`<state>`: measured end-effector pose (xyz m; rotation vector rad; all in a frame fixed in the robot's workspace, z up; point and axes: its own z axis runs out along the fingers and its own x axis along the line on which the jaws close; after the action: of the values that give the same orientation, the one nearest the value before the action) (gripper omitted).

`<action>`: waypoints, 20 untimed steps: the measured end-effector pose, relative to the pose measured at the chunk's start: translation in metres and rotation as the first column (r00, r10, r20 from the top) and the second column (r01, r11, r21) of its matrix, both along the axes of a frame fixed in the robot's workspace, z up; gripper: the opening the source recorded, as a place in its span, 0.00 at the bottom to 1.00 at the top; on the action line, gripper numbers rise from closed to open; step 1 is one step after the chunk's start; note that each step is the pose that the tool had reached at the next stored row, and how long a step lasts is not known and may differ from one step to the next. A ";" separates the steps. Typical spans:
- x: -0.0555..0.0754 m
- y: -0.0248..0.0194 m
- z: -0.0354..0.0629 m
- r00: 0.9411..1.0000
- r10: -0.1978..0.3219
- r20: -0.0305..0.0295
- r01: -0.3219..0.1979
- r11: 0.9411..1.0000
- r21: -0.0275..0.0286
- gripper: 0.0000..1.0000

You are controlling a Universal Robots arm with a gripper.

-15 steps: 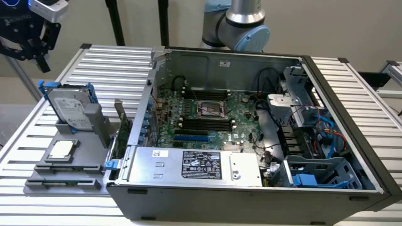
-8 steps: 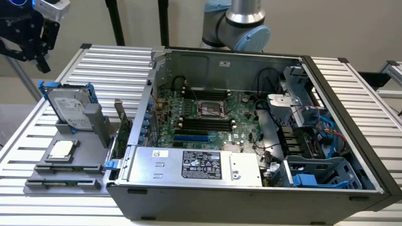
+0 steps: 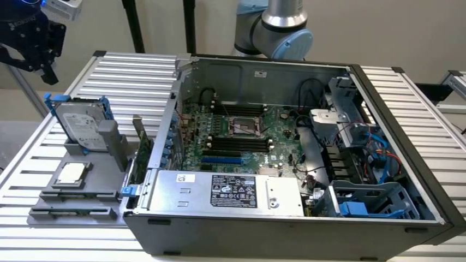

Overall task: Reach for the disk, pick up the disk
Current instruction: 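Pick up the disk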

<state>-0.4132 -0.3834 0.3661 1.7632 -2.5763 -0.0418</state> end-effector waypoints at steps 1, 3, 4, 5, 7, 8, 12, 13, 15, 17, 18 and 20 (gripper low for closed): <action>0.000 0.0000 0.0003 1.000 0.019 0.000 -0.019 1.000 -0.001 0.11; 0.000 0.0000 0.0004 0.999 0.051 0.000 -0.051 0.999 -0.001 0.11; 0.000 -0.0001 0.0005 0.998 0.070 0.000 -0.070 0.998 -0.001 0.11; 0.000 -0.0001 0.0004 0.996 0.088 0.000 -0.088 0.996 -0.001 0.11; 0.000 0.0000 0.0000 0.992 0.124 0.000 -0.124 0.992 -0.001 0.11; 0.000 0.0000 -0.0001 0.990 0.141 0.000 -0.141 0.990 -0.001 0.11; 0.000 0.0000 -0.0011 0.977 0.213 0.002 -0.213 0.977 -0.002 0.11; 0.000 0.0000 -0.0012 0.973 0.230 0.002 -0.230 0.973 -0.002 0.11; 0.000 0.0000 -0.0017 0.964 0.266 0.003 -0.266 0.964 -0.002 0.11; 0.000 0.0000 -0.0020 0.954 0.301 0.005 -0.301 0.954 -0.003 0.11; 0.000 0.0000 -0.0022 0.948 0.318 0.006 -0.318 0.948 -0.003 0.11; 0.000 0.0000 -0.0026 0.936 0.353 0.008 -0.353 0.936 -0.004 0.11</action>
<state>-0.4135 -0.3834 0.3635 2.1976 -2.2195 -0.0256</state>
